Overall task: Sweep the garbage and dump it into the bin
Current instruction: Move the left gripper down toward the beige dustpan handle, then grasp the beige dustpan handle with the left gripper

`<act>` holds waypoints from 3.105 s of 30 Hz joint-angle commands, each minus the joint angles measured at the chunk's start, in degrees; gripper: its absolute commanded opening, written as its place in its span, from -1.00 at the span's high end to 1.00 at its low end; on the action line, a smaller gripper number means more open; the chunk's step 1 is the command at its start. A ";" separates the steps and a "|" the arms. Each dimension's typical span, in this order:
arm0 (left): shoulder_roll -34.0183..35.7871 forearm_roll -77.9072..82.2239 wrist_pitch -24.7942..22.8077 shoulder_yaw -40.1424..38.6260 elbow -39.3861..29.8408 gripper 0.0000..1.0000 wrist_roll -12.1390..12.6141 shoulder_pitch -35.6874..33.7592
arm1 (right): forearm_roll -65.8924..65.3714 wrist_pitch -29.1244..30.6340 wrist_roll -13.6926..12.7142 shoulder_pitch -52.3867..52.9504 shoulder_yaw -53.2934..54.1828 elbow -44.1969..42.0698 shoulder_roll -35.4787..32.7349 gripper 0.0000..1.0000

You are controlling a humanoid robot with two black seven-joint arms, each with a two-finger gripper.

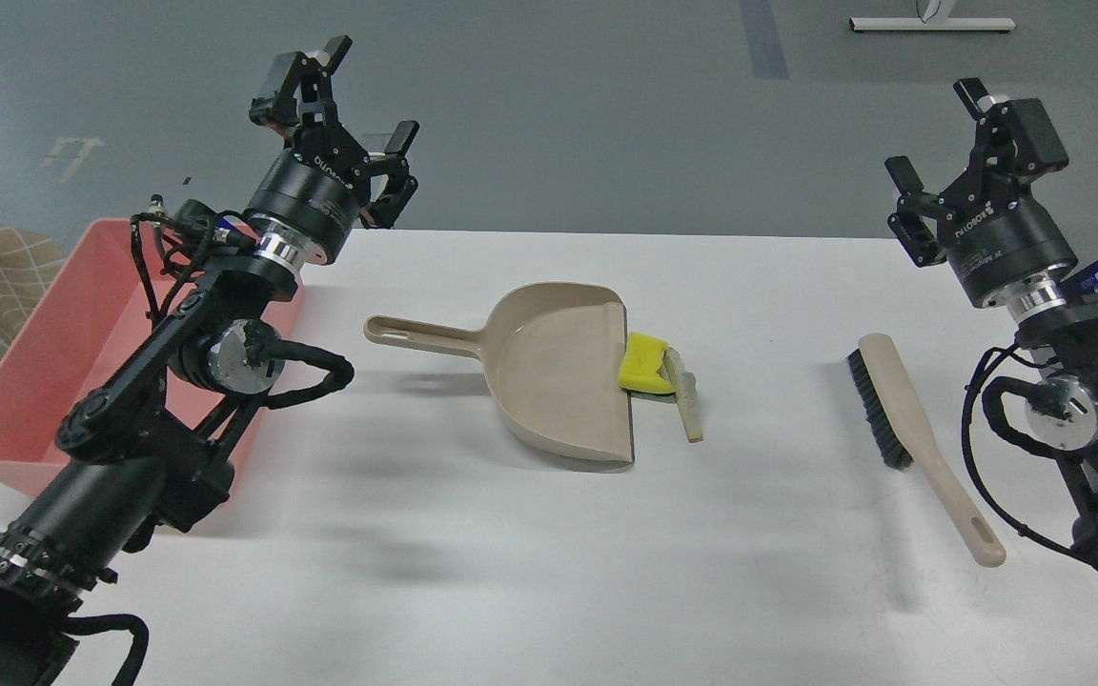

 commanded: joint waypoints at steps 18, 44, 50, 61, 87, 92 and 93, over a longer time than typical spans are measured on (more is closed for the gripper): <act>0.80 1.88 -0.41 0.67 -0.12 -1.00 -0.27 -1.03 | -0.18 0.01 0.00 0.34 -0.01 -0.35 0.10 -1.00; 4.41 1.09 0.03 6.92 -0.38 -1.00 1.31 -3.32 | 0.17 -0.17 -7.56 -0.18 -0.09 0.00 -5.97 -1.00; 6.52 1.01 0.12 8.15 -2.67 -1.00 1.40 -3.05 | 0.00 -0.17 -7.56 0.43 -0.09 0.00 -5.44 -1.00; 6.95 1.88 1.44 10.86 -2.93 -1.00 1.40 -2.88 | 0.09 -0.17 -7.56 0.26 -0.01 0.09 -6.32 -1.00; 28.15 34.66 13.30 20.80 -28.77 -1.00 1.66 22.08 | 0.17 -0.17 -7.56 0.26 -0.01 0.09 -6.58 -1.00; 27.00 34.67 13.92 20.89 -27.64 -1.00 2.27 22.70 | 0.17 -0.17 -7.56 0.26 -0.01 0.18 -6.32 -1.00; 26.39 34.67 14.00 20.89 -26.59 -1.00 2.71 22.70 | 0.17 -0.17 -7.56 0.26 -0.01 0.18 -6.23 -1.00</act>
